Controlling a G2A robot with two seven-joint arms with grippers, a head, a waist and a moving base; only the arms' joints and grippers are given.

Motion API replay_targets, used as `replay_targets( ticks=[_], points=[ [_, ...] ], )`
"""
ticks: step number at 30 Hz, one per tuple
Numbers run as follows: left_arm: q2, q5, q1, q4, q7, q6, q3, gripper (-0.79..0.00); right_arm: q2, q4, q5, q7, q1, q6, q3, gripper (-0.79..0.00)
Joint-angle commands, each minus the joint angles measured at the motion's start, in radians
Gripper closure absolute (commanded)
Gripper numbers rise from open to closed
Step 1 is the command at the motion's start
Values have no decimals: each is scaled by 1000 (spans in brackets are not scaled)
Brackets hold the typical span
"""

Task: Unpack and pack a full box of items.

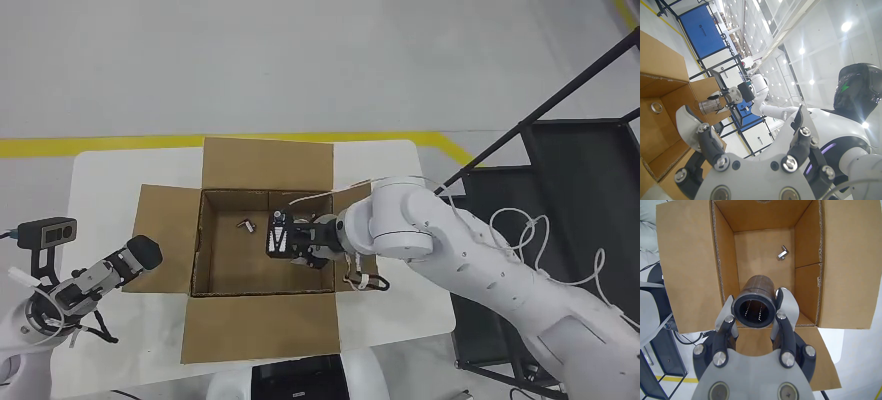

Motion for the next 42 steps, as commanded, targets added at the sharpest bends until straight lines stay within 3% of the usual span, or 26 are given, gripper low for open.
replay_targets(
  ticks=[1, 9, 12, 16, 20, 28, 35, 42],
  points=[
    [0, 0, 0, 0, 0, 0, 0, -785, 0, 0, 0, 0, 0, 0, 0, 0],
    [0, 0, 0, 0, 0, 0, 0, -785, 0, 0, 0, 0, 0, 0, 0, 0],
    [0, 0, 0, 0, 0, 0, 0, -785, -3, 6, -23, -51, -15, -5, -9, 0],
    [0, 0, 0, 0, 0, 0, 0, -785, -31, 56, -54, -74, 41, -20, -65, 0],
    [0, 0, 0, 0, 0, 0, 0, -785, -94, 169, -69, -64, 153, -19, -182, 0],
    [0, 0, 0, 0, 0, 0, 0, -785, -276, 454, -90, -115, 334, 7, -395, 0],
    [0, 0, 0, 0, 0, 0, 0, -785, -406, 660, -140, -198, 371, 32, -488, 0],
    [0, 0, 0, 0, 0, 0, 0, -785, -495, 803, -184, -244, 367, 7, -530, 0]
  ],
)
